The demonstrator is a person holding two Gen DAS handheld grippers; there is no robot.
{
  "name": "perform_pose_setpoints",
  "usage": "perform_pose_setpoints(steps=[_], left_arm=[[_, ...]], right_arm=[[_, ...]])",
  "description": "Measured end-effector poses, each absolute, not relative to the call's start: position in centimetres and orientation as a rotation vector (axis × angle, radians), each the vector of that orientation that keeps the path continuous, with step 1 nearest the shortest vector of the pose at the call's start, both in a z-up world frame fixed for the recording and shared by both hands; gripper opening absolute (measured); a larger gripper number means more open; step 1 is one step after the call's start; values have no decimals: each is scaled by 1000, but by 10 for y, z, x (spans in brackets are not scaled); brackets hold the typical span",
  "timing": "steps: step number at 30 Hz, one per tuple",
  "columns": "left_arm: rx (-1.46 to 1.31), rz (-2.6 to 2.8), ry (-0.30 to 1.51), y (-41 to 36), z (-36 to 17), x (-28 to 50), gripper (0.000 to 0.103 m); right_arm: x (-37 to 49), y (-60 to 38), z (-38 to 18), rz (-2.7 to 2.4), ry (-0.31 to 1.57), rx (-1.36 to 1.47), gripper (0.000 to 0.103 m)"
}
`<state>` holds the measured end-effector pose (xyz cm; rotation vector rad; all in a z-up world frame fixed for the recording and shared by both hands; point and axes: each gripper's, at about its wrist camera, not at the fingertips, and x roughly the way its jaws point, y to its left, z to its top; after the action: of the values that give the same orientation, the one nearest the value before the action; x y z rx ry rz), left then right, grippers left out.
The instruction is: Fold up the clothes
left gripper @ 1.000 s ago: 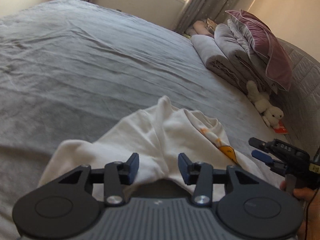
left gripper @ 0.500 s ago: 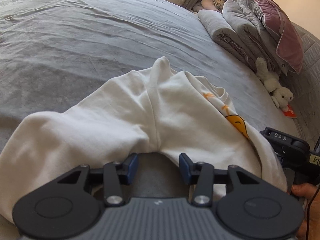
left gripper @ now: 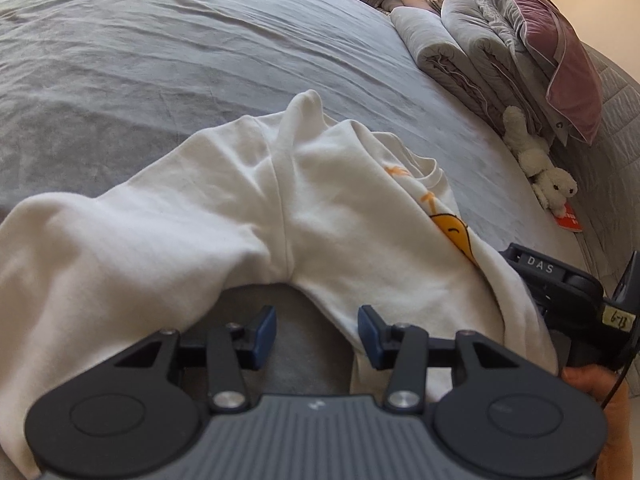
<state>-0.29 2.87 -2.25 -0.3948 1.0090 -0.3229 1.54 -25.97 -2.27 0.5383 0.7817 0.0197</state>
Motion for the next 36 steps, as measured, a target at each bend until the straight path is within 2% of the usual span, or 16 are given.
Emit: perform_pose_setpoints(steps=[2,9,11,13,15,21,36], left_arm=[[-442,-317,1018,33,-25,-1,47],[-668,-313,1020,42,-39,3,45],[-719,-308,1013,42,-44,3,38],[-740,-304,1004,40,-46,3,15],[-725,-279,988,38,-45,2,5],[-532,-234,860,34,-13,-4,4],[-255,8,578,92,46,2,4]], right_arm=[[16,-260,-23,22,783,539,52],[16,-261,-26,61,796,582,37],[16,-261,-27,71,798,599,33],[15,-260,-27,70,793,605,30],[14,-259,-25,69,781,609,23],[8,-257,-8,56,695,584,16],[1,-214,42,233,467,503,14]])
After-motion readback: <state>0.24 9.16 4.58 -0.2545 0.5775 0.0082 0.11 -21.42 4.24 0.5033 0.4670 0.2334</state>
